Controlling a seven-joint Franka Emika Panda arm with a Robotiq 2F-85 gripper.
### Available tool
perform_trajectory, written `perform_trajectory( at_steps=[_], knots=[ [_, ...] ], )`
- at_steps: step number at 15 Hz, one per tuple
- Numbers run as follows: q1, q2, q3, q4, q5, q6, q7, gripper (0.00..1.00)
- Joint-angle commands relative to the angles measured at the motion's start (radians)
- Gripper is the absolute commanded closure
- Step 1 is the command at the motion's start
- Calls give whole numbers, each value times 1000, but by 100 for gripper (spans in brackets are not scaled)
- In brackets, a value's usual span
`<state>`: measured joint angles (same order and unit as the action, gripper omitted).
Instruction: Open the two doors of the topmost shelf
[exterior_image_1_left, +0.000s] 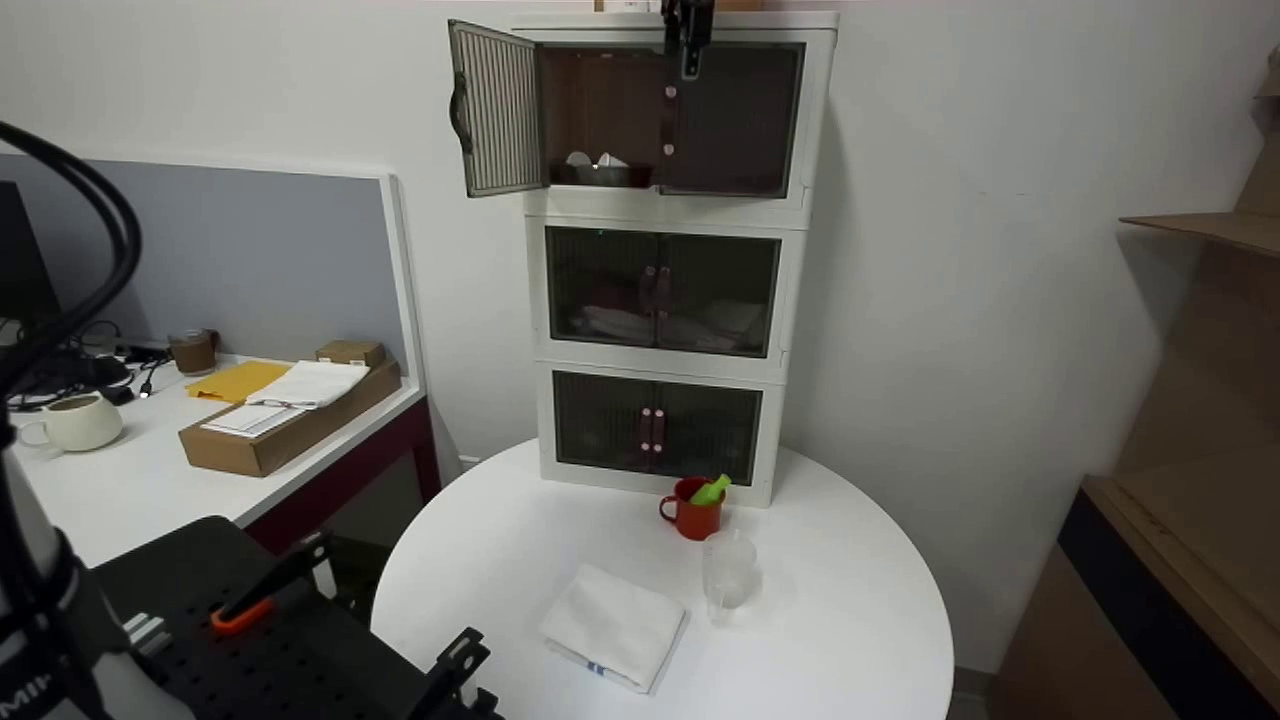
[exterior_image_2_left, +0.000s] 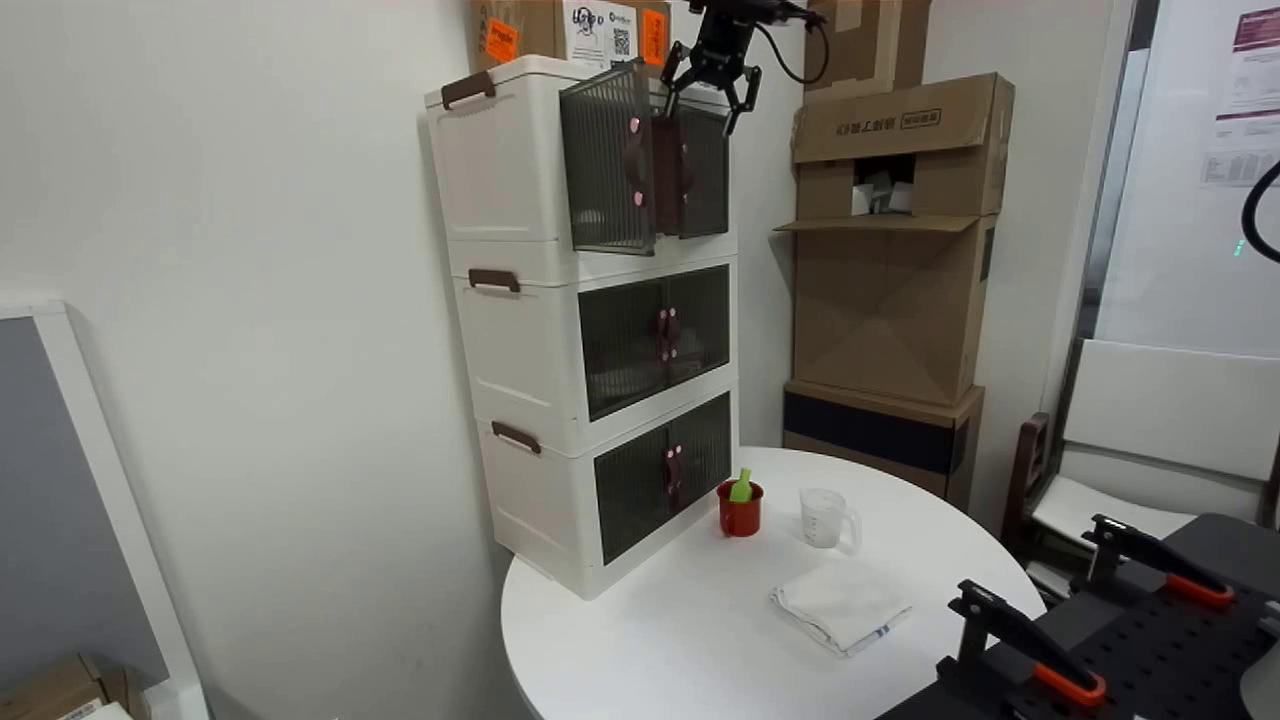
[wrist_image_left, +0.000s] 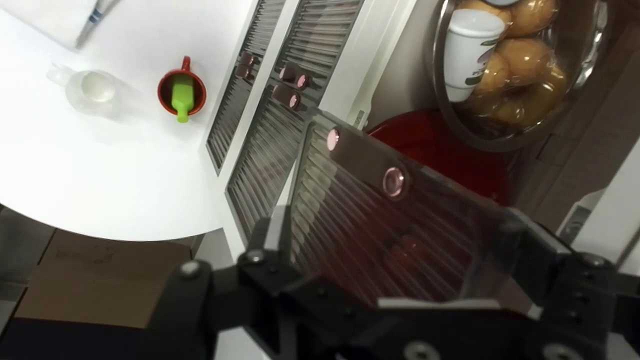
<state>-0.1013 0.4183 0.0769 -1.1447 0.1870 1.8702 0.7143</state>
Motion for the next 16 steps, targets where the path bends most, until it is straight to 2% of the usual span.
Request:
perform_trajectory(
  at_steps=[1, 9, 16],
  knots=[
    [-2, -12, -32, -26, -47, -28, 51, 0],
    [-53, -55, -98, -168, -68, 15, 61, 0],
    [-79, -105, -144, -193, -76, 18, 55, 0]
  ],
)
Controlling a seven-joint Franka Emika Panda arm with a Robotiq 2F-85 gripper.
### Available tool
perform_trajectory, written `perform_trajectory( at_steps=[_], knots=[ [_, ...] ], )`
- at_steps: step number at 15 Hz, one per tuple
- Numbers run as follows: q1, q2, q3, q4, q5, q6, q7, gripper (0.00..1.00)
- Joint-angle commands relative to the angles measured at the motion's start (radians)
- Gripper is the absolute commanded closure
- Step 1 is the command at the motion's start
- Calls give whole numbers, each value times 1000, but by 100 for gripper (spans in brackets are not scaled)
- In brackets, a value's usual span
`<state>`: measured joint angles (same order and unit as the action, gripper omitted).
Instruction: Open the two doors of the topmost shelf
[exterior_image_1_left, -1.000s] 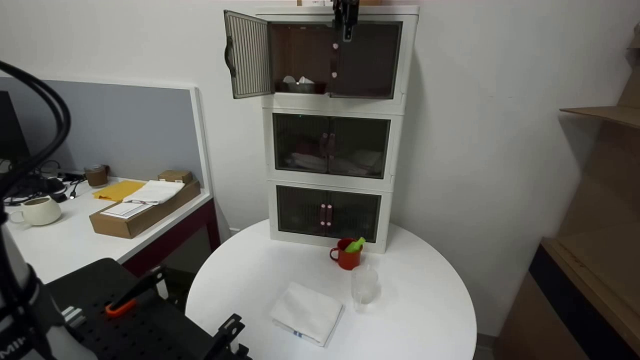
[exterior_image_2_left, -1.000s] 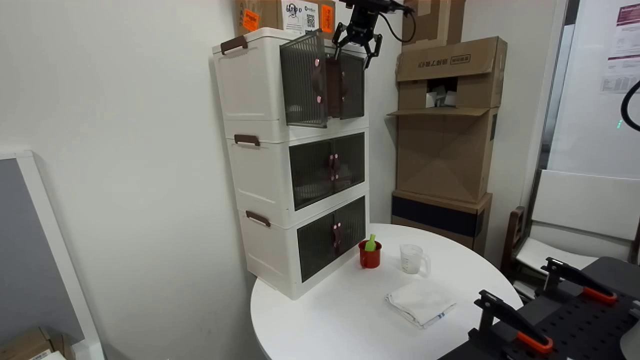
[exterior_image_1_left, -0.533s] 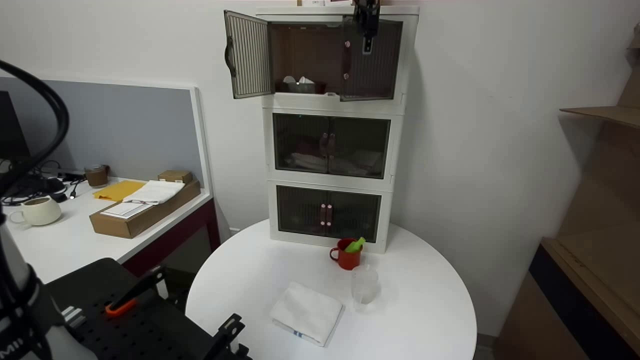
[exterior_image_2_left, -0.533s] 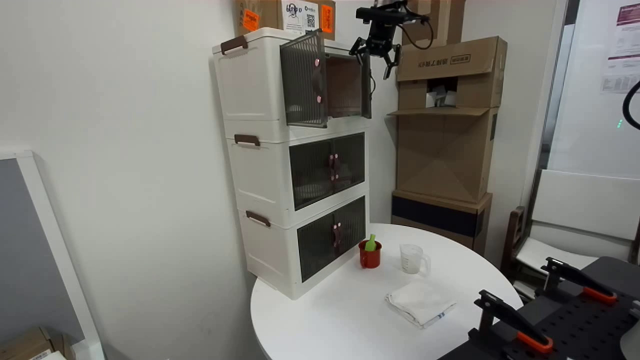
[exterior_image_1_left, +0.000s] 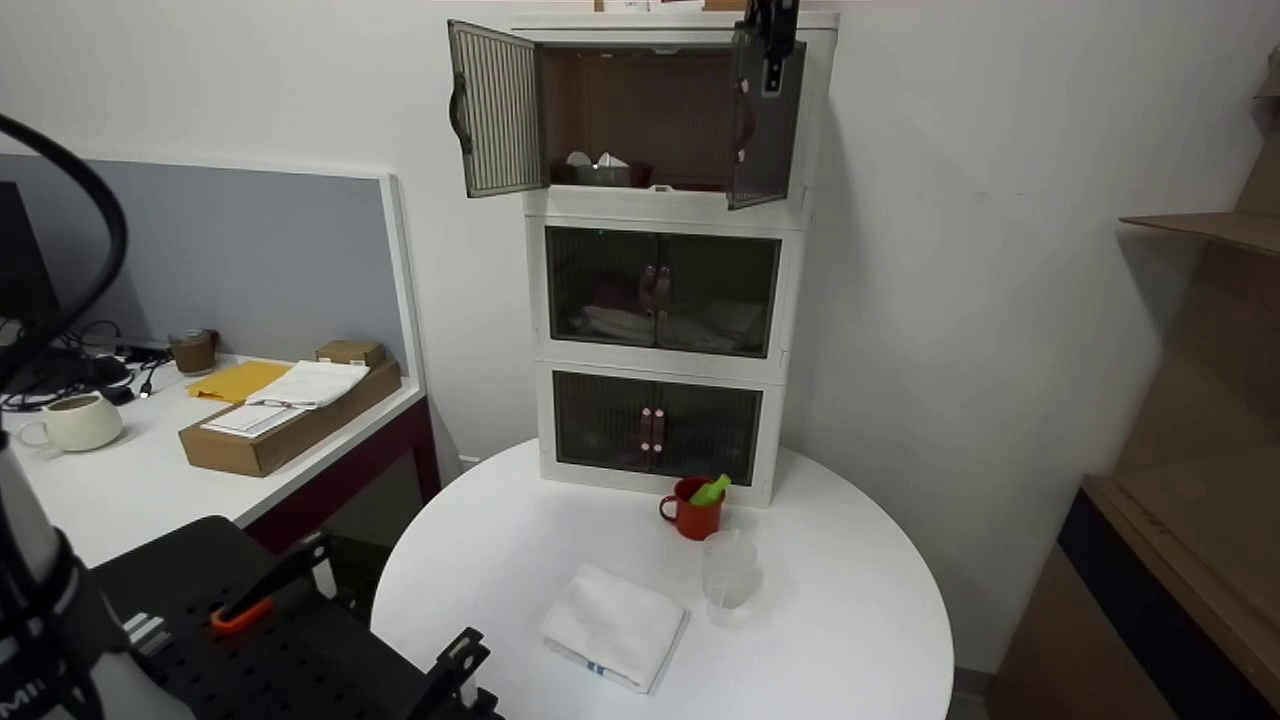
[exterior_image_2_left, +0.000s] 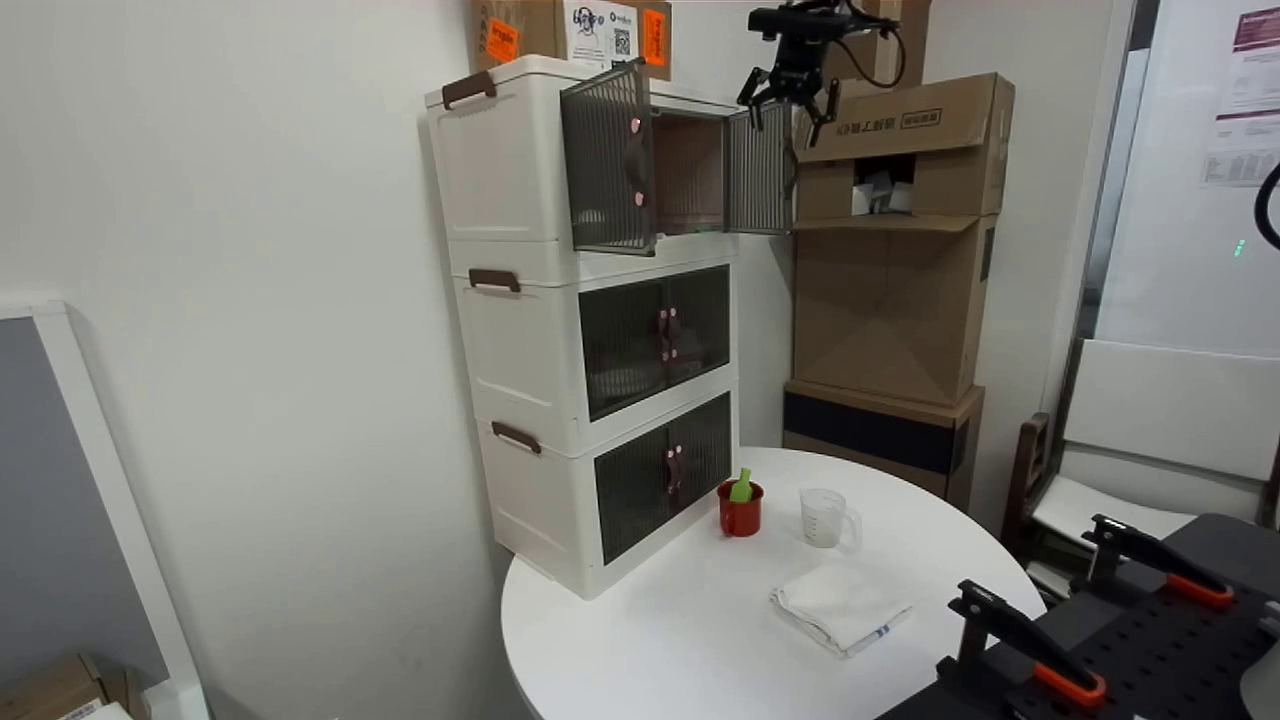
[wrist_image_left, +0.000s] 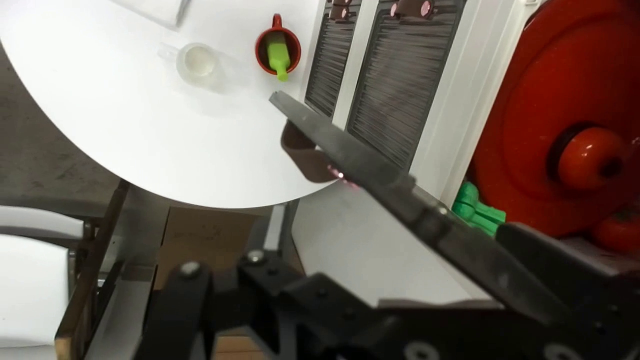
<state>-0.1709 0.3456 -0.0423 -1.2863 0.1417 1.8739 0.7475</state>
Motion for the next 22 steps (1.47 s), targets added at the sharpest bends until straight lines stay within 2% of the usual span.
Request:
perform_trajectory(
  at_steps=[1, 6, 11, 14, 18, 22],
  knots=[
    [-9, -33, -27, -49, -34, 14, 22, 0],
    [-17, -37, -35, -25, -33, 5, 14, 0],
    [-55, -54, -2, 10, 94, 28, -163, 0],
    [-76, -66, 3, 82, 115, -33, -239, 0],
    [-74, -76, 0, 143, 102, -75, -268, 0],
    [-69, -89, 20, 165, 108, -43, -371, 0]
  ],
)
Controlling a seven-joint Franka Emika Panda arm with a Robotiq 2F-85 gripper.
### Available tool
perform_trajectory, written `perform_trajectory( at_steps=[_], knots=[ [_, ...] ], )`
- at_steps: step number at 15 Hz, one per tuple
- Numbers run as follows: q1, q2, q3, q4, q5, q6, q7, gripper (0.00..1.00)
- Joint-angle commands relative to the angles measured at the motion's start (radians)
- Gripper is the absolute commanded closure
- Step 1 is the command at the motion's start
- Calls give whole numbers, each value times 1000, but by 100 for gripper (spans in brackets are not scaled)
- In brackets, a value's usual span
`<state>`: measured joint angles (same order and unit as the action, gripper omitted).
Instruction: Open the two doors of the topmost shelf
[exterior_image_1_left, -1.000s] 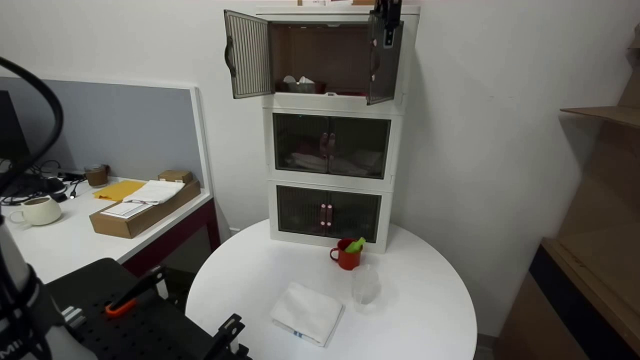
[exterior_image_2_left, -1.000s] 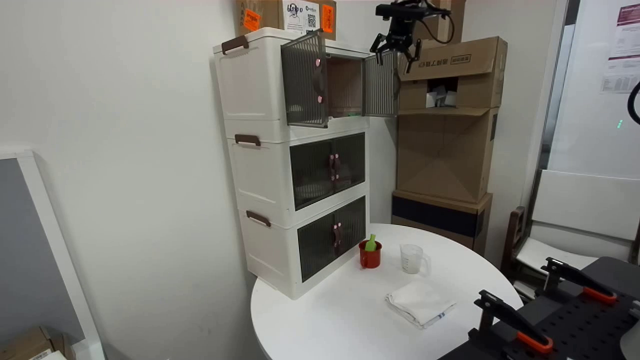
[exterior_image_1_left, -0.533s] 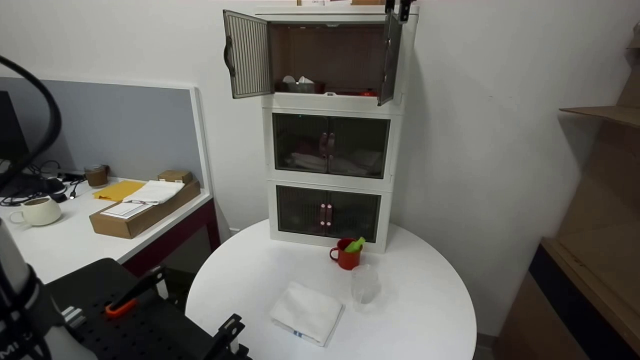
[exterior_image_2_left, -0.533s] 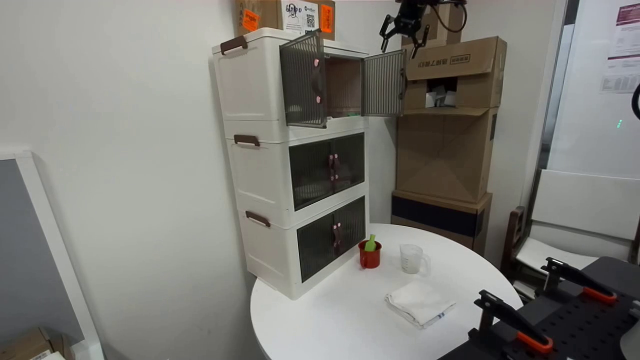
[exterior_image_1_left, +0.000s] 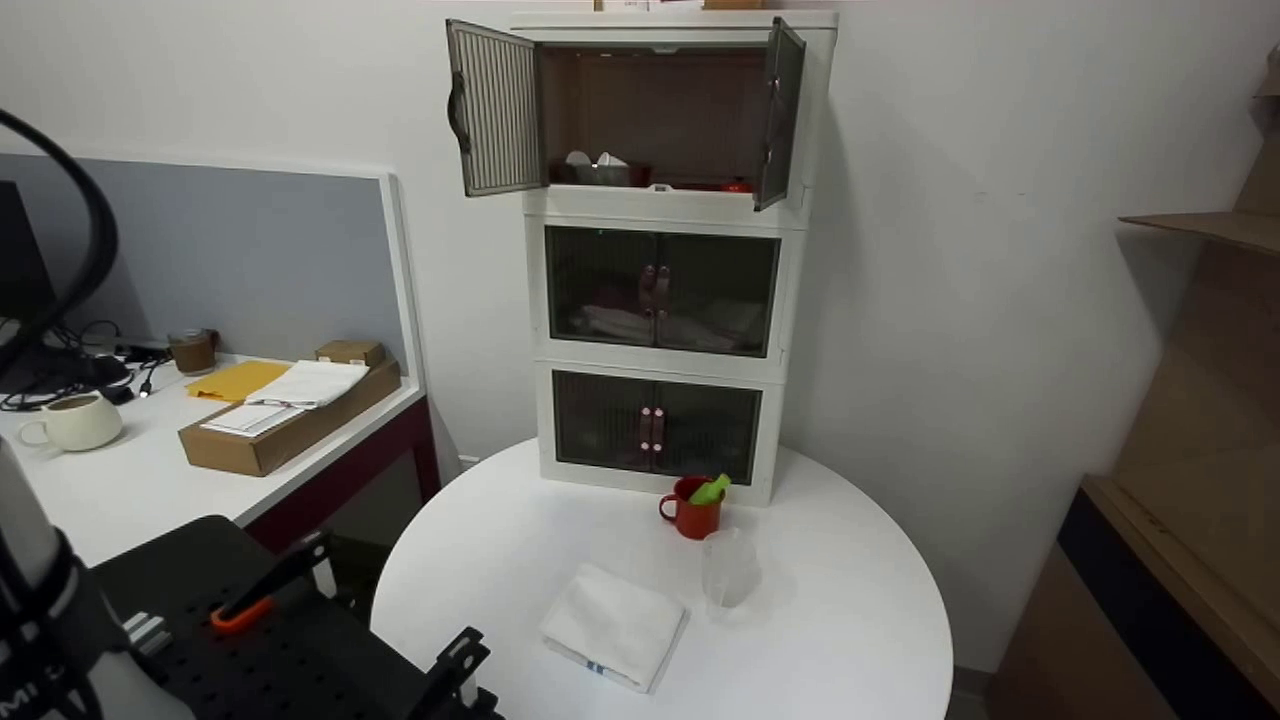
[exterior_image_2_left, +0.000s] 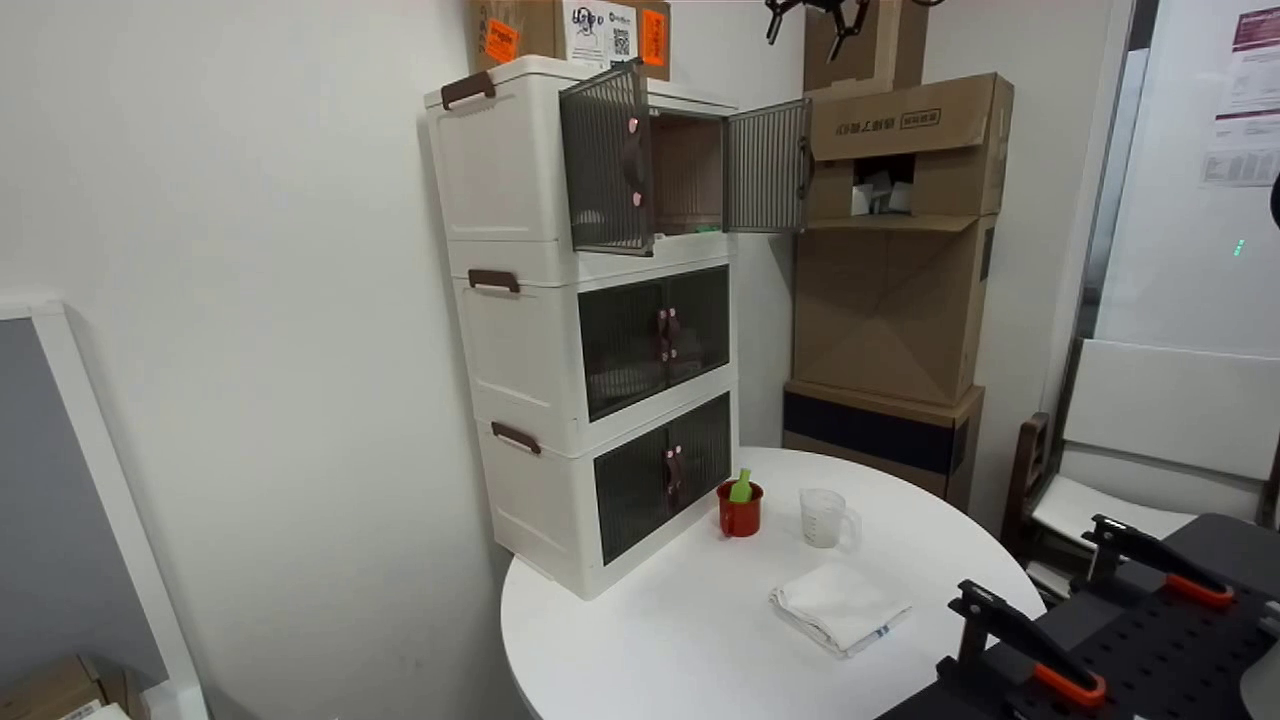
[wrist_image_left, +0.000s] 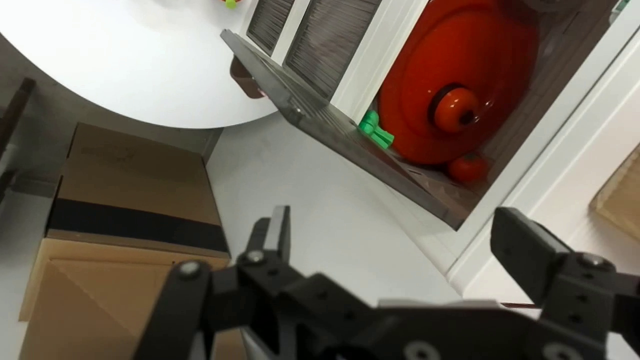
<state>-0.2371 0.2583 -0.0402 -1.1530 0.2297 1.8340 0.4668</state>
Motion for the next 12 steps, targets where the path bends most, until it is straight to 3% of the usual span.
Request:
perform_trajectory(
  at_steps=[1, 7, 12],
  knots=[
    [3, 3, 26, 41, 12, -7, -132, 0],
    [50, 76, 86, 90, -21, -66, -278, 0],
    [84, 188, 79, 151, -129, -158, -322, 0]
  ],
)
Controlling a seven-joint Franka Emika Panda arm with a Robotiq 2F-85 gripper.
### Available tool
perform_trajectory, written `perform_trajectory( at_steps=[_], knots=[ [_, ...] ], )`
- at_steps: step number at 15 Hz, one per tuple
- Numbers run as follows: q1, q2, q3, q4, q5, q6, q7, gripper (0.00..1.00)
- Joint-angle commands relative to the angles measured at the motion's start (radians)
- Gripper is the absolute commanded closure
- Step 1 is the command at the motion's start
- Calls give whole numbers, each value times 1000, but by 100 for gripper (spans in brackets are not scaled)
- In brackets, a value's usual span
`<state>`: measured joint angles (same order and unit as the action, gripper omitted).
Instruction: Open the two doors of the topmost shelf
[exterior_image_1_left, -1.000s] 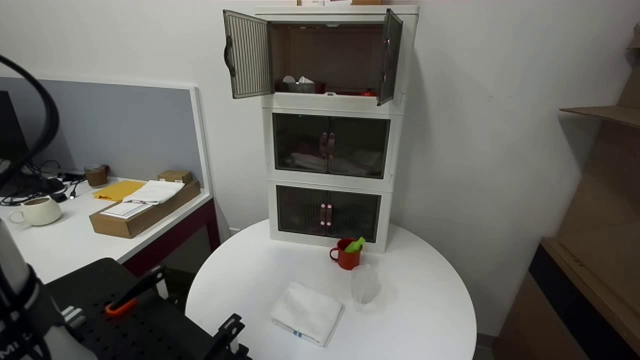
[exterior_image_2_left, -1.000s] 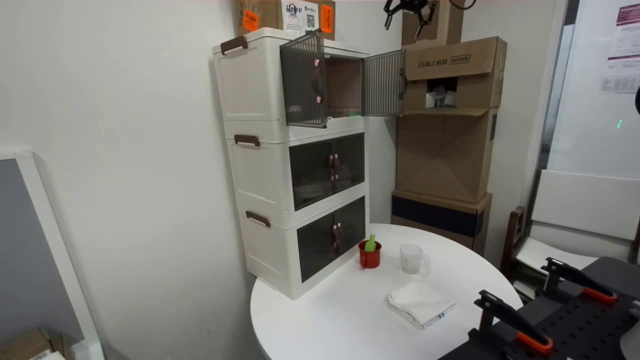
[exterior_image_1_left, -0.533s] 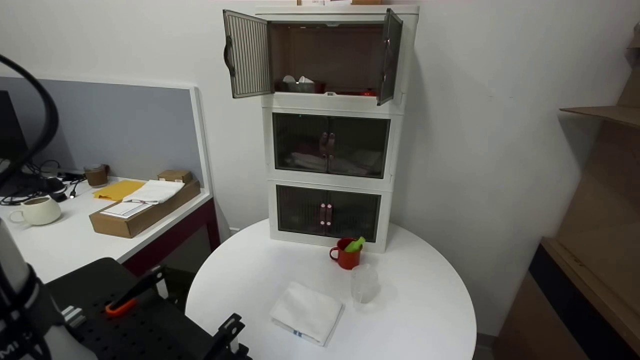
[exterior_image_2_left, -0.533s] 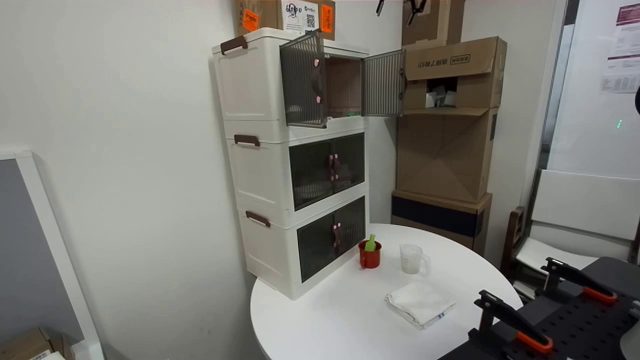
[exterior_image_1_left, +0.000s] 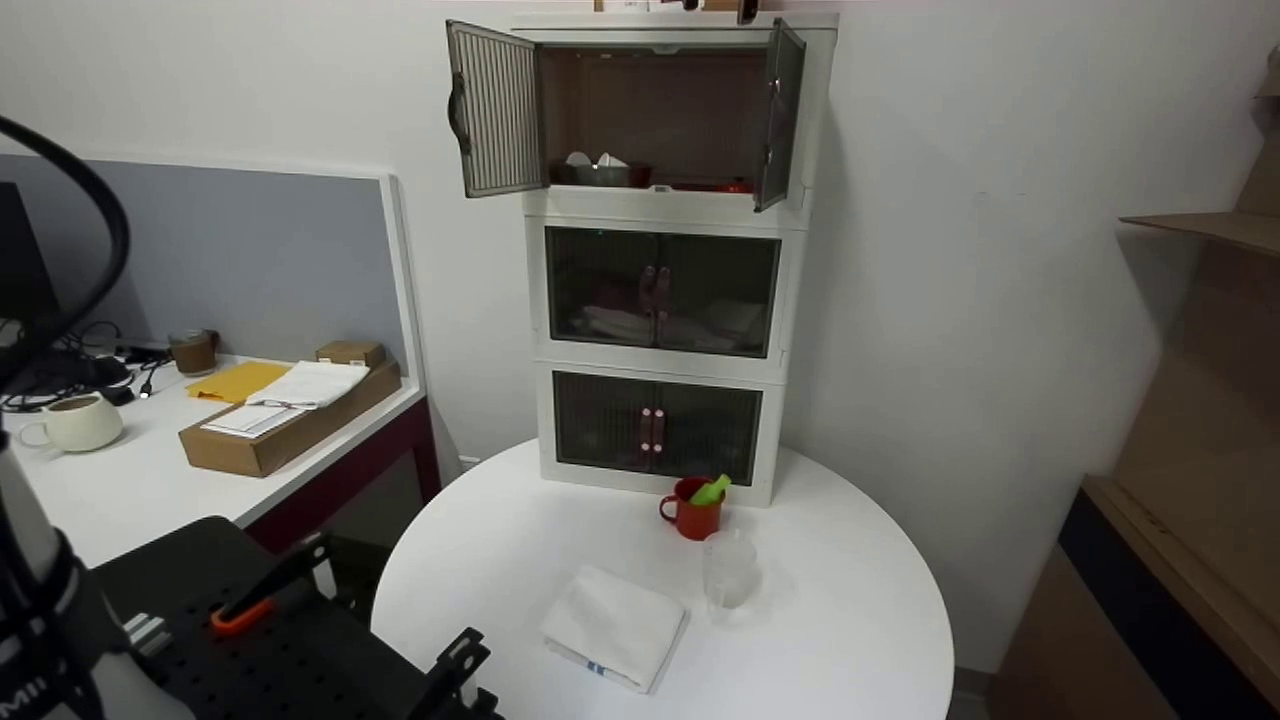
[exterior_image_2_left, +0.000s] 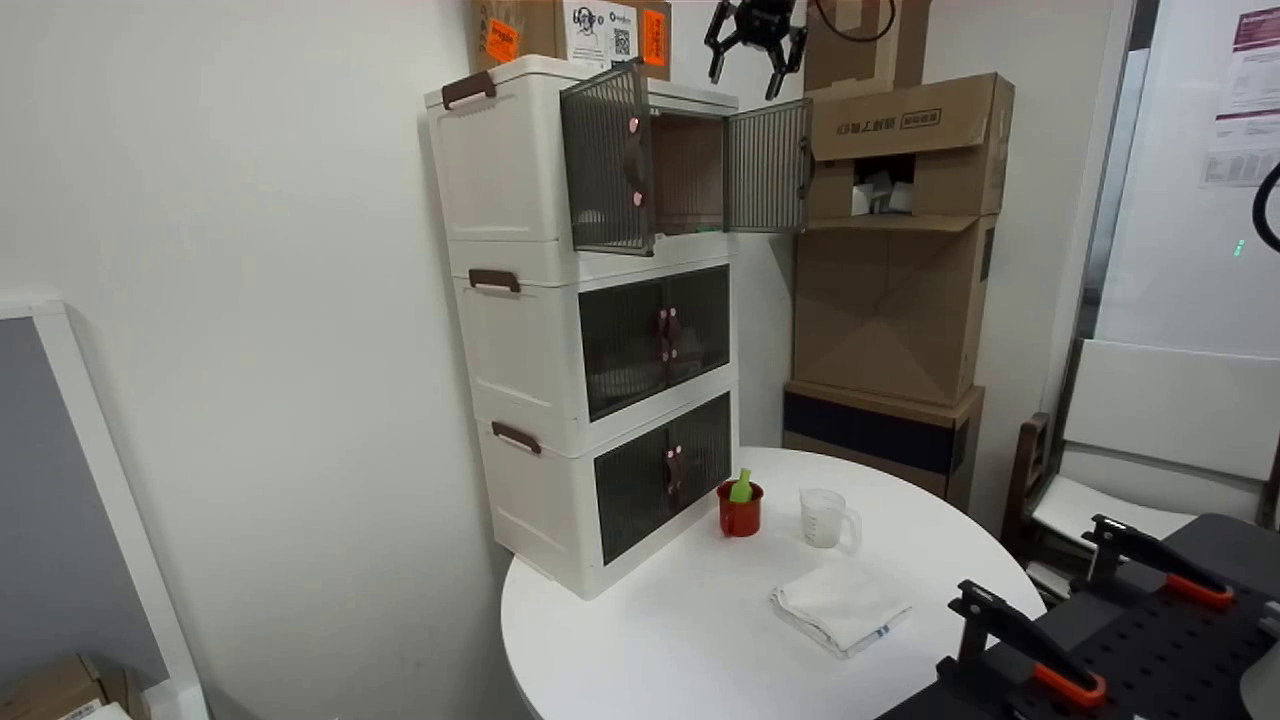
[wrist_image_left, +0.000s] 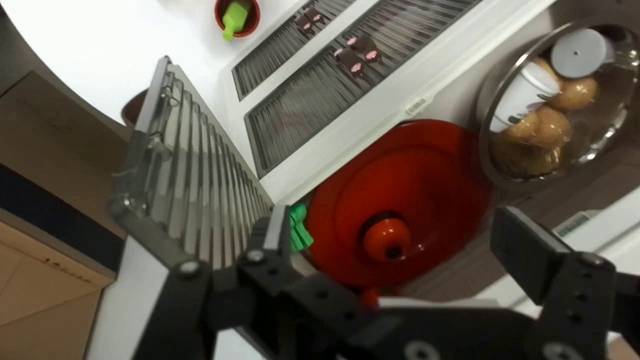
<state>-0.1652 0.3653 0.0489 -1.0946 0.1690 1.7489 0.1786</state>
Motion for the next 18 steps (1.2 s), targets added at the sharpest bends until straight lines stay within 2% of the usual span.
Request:
perform_trajectory(
  at_steps=[1, 5, 9, 13, 18],
  knots=[
    [15, 100, -16, 103, -101, -88, -36, 0],
    [2, 147, -37, 127, -188, -104, -35, 0],
    [-23, 164, -63, 124, -209, -82, -27, 0],
    [-49, 154, -60, 120, -177, -61, -33, 0],
    [-47, 81, 0, 25, -74, -41, -90, 0]
  ],
)
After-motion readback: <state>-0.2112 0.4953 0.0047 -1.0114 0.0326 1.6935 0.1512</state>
